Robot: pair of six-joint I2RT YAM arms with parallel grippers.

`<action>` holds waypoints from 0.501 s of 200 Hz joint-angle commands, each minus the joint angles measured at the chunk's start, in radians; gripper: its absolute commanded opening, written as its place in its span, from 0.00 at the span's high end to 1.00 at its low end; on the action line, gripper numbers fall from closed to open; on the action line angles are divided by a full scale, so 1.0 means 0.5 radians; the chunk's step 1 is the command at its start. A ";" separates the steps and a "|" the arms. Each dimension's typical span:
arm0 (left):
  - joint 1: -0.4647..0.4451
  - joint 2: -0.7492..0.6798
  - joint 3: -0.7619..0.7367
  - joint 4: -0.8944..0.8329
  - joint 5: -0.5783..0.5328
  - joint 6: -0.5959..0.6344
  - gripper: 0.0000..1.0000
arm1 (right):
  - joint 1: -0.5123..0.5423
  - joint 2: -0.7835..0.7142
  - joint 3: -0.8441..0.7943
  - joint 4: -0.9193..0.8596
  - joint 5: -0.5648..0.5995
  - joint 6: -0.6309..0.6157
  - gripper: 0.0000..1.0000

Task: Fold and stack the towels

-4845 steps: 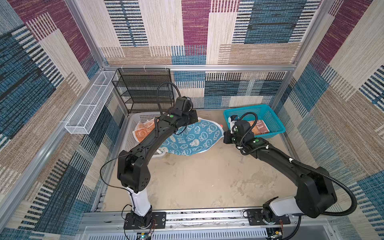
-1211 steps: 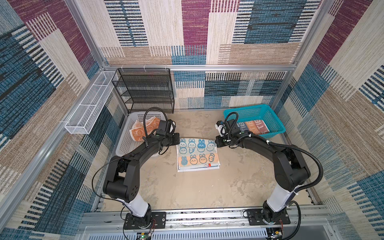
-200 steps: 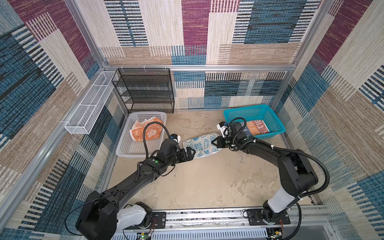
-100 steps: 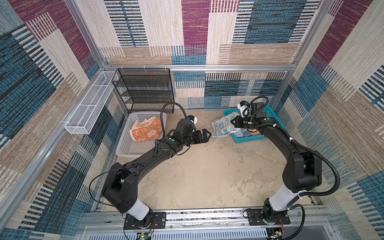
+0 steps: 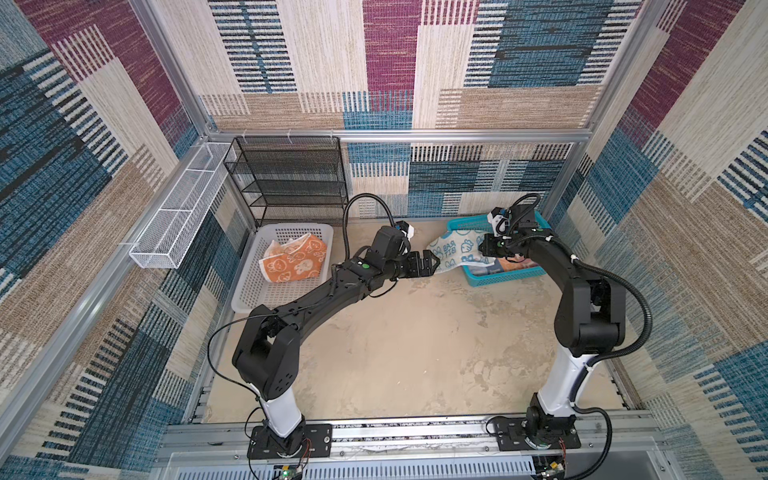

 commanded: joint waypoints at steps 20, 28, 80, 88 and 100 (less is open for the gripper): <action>-0.015 0.116 0.159 -0.077 0.027 0.051 0.00 | -0.001 0.120 0.073 -0.043 0.436 -0.102 1.00; -0.020 0.152 0.203 -0.090 0.033 0.053 0.00 | -0.002 0.137 0.079 -0.033 0.519 -0.118 1.00; -0.052 0.389 0.498 -0.196 0.009 0.056 0.00 | -0.002 0.229 0.110 0.033 0.867 -0.255 1.00; -0.053 0.418 0.533 -0.199 0.009 0.049 0.00 | -0.002 0.239 0.165 0.042 0.883 -0.275 1.00; -0.054 0.465 0.586 -0.203 0.004 0.043 0.00 | -0.003 0.247 0.178 0.064 0.928 -0.314 1.00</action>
